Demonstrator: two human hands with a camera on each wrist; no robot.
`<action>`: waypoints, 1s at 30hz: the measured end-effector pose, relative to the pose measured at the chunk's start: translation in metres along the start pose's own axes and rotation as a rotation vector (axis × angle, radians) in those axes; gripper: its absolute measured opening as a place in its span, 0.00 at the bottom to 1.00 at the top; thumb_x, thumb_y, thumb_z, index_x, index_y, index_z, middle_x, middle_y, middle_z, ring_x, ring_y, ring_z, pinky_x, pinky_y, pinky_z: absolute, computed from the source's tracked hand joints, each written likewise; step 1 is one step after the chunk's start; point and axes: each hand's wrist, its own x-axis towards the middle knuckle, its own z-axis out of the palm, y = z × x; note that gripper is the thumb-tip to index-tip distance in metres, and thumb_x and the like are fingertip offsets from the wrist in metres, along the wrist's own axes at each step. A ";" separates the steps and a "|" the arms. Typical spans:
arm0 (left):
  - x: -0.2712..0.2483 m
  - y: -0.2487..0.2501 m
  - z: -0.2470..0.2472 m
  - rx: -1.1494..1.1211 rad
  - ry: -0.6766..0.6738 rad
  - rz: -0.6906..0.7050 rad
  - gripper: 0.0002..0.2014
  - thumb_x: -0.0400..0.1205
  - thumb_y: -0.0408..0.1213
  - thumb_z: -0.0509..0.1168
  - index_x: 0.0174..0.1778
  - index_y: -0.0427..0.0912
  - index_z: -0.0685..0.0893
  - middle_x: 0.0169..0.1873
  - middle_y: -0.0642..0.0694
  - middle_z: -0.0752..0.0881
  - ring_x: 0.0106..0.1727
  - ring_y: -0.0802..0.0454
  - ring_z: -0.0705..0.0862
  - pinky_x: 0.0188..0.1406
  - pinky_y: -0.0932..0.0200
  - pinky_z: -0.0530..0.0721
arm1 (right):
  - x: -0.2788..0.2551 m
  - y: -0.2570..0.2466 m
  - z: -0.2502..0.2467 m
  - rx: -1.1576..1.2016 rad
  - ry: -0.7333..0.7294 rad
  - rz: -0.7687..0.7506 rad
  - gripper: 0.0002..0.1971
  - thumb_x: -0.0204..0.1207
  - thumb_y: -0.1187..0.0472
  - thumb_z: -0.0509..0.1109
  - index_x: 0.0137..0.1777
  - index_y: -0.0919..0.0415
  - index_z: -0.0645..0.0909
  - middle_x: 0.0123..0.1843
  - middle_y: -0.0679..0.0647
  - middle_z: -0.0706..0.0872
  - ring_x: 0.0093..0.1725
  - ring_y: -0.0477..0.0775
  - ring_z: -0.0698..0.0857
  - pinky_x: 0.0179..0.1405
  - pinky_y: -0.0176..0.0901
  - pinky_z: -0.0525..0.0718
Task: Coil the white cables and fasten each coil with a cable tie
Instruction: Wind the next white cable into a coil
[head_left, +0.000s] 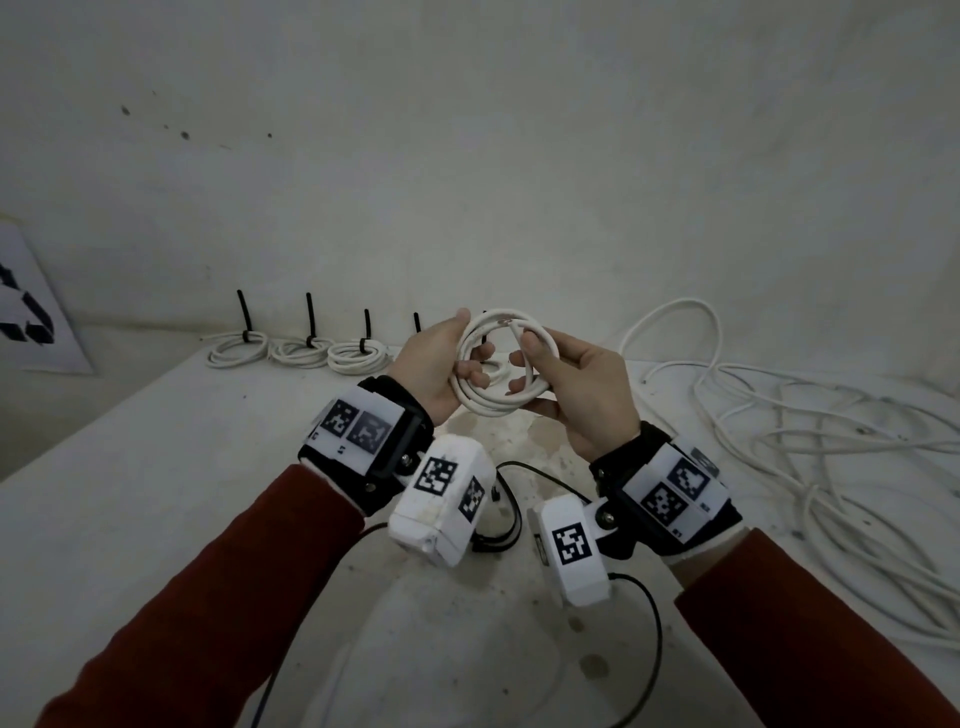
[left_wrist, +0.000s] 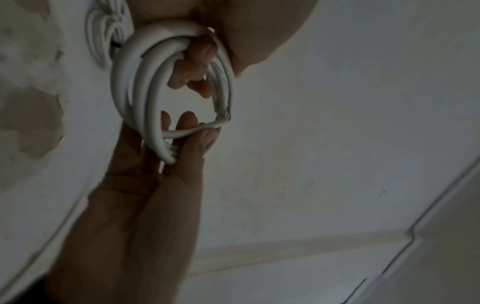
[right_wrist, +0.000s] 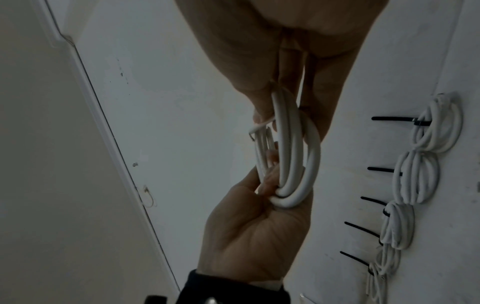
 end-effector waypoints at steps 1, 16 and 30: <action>0.001 -0.001 0.001 0.064 0.032 0.052 0.17 0.88 0.42 0.53 0.39 0.36 0.77 0.26 0.42 0.75 0.12 0.58 0.65 0.13 0.68 0.69 | 0.000 -0.001 0.001 0.001 0.011 -0.005 0.13 0.78 0.62 0.71 0.60 0.67 0.85 0.36 0.54 0.89 0.27 0.47 0.86 0.29 0.40 0.86; -0.006 0.000 0.001 0.457 -0.055 0.240 0.16 0.86 0.42 0.58 0.41 0.35 0.81 0.29 0.46 0.74 0.18 0.59 0.71 0.20 0.68 0.73 | 0.002 -0.007 0.001 -0.015 0.013 -0.005 0.12 0.76 0.61 0.74 0.56 0.66 0.87 0.36 0.55 0.89 0.30 0.50 0.87 0.30 0.43 0.87; -0.014 0.001 0.010 0.237 -0.188 0.119 0.08 0.87 0.34 0.55 0.49 0.34 0.77 0.34 0.44 0.79 0.22 0.57 0.75 0.28 0.61 0.83 | 0.003 -0.012 -0.016 0.026 0.066 0.028 0.09 0.78 0.58 0.72 0.48 0.65 0.85 0.35 0.54 0.85 0.26 0.50 0.84 0.30 0.41 0.86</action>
